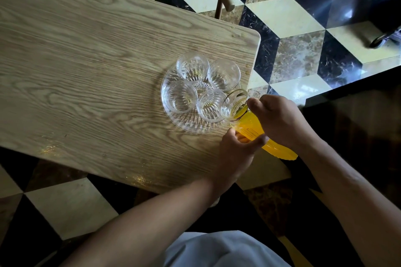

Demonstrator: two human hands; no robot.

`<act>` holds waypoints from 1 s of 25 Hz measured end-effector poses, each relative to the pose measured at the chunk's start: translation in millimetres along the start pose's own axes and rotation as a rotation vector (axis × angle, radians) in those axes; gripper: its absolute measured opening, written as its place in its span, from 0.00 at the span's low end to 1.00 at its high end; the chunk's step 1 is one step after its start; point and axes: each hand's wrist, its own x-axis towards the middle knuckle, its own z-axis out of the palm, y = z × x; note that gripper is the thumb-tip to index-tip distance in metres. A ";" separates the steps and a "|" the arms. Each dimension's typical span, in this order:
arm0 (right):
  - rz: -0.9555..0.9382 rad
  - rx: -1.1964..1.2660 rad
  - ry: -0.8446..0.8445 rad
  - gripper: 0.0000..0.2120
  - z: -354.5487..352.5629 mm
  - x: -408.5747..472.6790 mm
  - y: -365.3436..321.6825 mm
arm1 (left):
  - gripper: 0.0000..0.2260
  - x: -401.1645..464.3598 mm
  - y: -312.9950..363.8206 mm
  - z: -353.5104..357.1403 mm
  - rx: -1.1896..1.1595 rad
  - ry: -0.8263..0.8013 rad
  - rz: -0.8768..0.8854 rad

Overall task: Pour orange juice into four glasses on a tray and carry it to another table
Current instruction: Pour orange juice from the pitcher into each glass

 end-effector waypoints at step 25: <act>-0.005 -0.123 -0.022 0.26 9.6 13.2 -14.2 | 0.22 8.7 -14.4 -1.3 -0.136 -0.029 0.008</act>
